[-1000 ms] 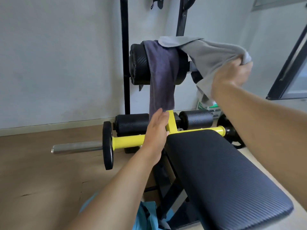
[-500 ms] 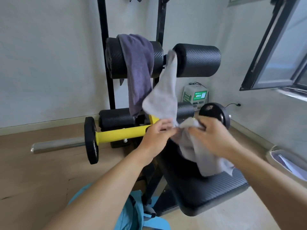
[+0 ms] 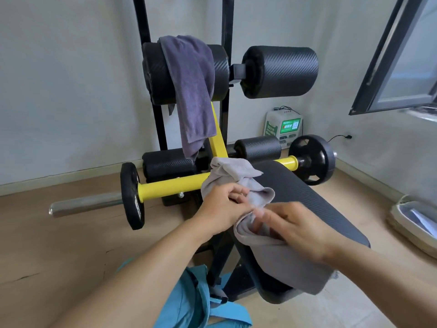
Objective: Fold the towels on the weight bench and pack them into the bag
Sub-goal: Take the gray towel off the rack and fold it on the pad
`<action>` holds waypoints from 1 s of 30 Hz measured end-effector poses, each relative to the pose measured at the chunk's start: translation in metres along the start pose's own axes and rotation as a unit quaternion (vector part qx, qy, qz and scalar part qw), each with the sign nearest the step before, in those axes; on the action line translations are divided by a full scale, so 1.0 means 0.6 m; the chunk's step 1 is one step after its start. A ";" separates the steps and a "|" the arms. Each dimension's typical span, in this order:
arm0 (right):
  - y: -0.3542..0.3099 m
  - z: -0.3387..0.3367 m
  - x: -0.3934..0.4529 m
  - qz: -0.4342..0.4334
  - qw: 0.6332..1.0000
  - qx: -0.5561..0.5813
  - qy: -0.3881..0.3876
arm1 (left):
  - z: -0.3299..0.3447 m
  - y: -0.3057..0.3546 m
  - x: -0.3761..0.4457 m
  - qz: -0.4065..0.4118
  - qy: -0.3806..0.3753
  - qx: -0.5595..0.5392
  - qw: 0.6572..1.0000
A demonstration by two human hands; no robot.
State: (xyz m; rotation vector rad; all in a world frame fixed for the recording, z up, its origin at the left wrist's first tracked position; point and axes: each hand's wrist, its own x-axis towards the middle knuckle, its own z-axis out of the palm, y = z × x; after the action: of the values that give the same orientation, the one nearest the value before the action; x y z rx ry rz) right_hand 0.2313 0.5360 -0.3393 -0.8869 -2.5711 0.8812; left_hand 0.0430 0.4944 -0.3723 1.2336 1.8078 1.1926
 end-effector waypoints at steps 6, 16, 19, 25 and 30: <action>0.076 -0.010 0.036 0.100 0.978 -0.110 0.146 | -0.001 -0.004 -0.031 -0.030 -0.040 0.098 0.994; 0.078 0.020 0.052 -0.128 0.979 -0.150 0.052 | -0.096 -0.009 -0.048 -0.022 -0.207 0.013 0.978; 0.062 0.030 0.065 -0.198 0.966 -0.152 0.062 | -0.096 -0.018 -0.056 -0.037 -0.204 -0.064 0.976; 0.021 0.027 0.059 -0.221 0.965 -0.116 0.075 | -0.124 -0.008 -0.063 0.000 -0.195 -0.071 0.978; -0.017 0.035 0.040 -0.168 0.982 0.008 0.085 | -0.120 0.002 -0.080 0.118 -0.129 0.078 0.981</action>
State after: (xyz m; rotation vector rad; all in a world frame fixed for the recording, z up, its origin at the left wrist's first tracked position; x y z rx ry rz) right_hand 0.1990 0.5354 -0.3475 -0.4775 -2.4596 0.6950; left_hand -0.0017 0.4265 -0.3427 1.6492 1.6202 0.9714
